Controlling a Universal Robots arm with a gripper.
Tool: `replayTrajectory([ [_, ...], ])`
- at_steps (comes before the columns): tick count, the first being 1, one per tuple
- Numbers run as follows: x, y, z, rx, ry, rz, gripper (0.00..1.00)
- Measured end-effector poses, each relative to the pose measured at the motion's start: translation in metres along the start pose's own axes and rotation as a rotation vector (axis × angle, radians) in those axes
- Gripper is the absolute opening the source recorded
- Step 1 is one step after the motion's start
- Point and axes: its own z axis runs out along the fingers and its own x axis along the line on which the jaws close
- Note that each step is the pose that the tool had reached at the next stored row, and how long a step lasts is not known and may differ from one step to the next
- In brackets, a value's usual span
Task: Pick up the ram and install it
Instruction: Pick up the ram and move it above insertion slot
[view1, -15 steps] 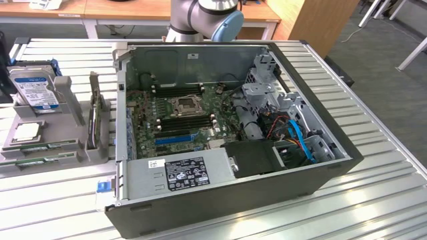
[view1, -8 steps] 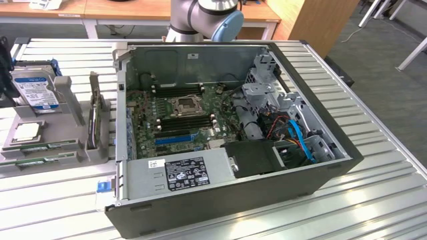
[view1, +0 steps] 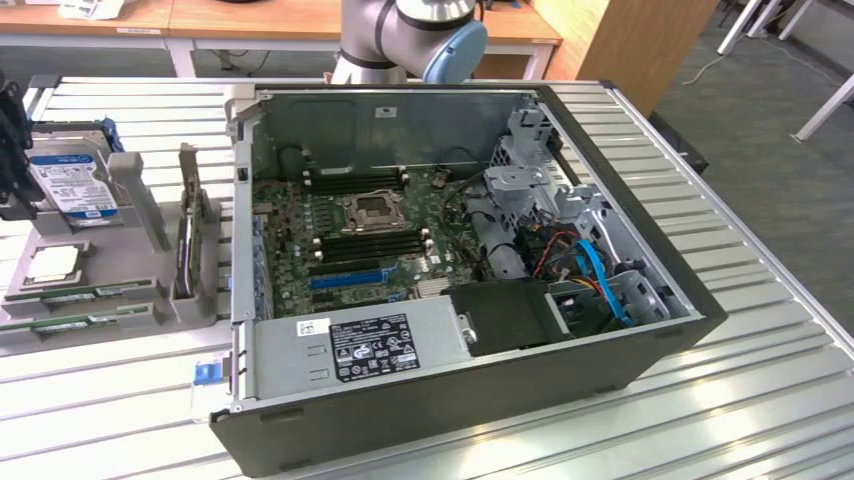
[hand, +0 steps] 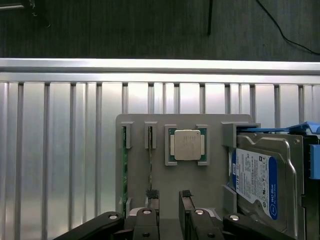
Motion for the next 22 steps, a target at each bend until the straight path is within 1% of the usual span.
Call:
replayTrajectory([
  [22, 0.0, -0.0009, 0.0189, 0.0, 0.0, 0.0, 0.3],
])
